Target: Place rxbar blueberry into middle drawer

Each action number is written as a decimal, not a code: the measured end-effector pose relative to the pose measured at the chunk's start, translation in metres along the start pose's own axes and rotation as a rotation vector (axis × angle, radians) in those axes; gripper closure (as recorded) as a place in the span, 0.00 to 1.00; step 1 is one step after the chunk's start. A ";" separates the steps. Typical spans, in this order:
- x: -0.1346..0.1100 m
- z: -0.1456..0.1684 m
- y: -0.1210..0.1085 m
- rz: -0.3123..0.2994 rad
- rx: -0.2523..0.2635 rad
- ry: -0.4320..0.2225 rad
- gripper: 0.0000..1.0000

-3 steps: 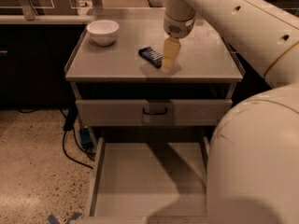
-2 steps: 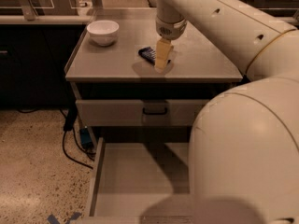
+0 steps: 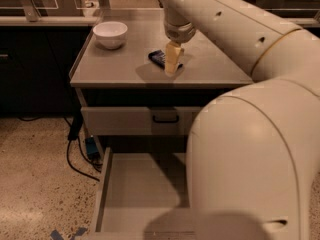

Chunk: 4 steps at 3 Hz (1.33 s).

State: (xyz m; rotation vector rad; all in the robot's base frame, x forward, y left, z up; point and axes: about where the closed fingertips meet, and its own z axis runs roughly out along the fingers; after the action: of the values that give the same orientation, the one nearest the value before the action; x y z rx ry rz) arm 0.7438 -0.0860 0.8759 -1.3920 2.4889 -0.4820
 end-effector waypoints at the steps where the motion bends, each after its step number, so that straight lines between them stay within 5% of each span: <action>1: 0.000 0.001 -0.004 0.073 0.024 0.015 0.00; 3: -0.009 0.006 -0.005 0.056 0.011 -0.007 0.00; 4: -0.024 0.031 0.003 0.043 -0.085 -0.006 0.00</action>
Offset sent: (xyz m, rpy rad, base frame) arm 0.0043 -0.0022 0.0011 -0.0025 -0.0265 -0.0760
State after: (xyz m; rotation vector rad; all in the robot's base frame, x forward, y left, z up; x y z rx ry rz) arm 0.7653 -0.0695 0.8479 -1.3648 2.5564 -0.3674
